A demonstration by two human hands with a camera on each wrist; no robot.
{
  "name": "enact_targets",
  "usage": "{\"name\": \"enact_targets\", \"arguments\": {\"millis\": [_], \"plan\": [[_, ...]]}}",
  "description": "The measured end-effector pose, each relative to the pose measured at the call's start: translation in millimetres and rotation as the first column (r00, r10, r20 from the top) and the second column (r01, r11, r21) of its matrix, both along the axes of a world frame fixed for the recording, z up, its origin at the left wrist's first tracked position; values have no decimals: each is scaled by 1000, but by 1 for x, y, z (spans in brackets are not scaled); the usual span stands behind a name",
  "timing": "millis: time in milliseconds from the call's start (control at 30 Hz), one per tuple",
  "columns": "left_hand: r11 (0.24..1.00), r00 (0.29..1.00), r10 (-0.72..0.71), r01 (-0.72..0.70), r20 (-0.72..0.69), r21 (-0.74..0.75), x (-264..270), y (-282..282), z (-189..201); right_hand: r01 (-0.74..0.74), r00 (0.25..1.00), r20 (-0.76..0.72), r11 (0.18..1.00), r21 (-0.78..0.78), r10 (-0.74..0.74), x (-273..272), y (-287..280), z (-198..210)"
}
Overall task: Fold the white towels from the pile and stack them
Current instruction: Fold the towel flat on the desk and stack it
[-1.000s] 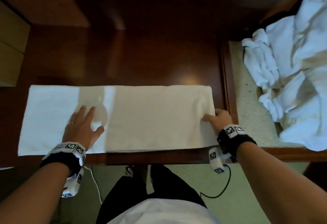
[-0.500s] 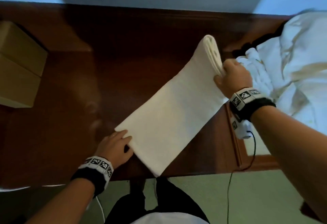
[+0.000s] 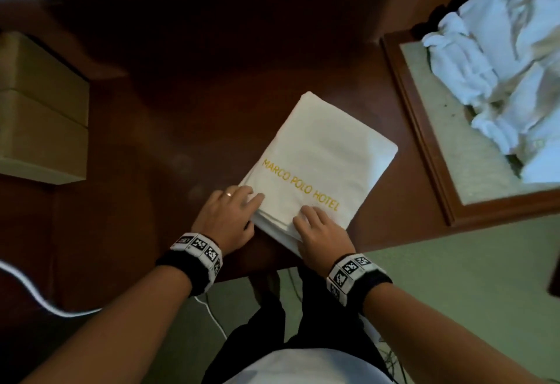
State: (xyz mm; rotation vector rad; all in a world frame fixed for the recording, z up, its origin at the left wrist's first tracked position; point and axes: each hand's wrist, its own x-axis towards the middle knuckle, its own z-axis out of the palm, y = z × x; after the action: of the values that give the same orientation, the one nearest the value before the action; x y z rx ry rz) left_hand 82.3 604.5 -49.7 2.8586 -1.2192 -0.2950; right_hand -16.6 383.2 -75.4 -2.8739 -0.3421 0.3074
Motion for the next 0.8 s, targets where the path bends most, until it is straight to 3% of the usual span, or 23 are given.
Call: {"name": "enact_targets", "arguments": {"millis": [133,300,467,533,667,800], "plan": [[984,987,-161,161,-4,74,3,-40,-14,-42,993,112,998,-43,47,-16,-44,-8],[972,964,-235,234,127,24,11,-89,-25,181,983,55,976,-119,-176,-6,-113,-4],[982,971,-126,152,205,-116,20,-96,-5,402,909,110,915,28,-402,-6,-123,19],[982,973,-119,145,197,-121,15,-83,-7,387,912,143,922,12,-385,-16,-116,18],[989,986,-150,149,69,25,2,-58,-28,328,945,15,940,-93,-328,-35,-107,6],[989,986,-145,146,81,-8,6,-57,-28,348,937,40,936,-51,-346,-33,-109,10]]}}
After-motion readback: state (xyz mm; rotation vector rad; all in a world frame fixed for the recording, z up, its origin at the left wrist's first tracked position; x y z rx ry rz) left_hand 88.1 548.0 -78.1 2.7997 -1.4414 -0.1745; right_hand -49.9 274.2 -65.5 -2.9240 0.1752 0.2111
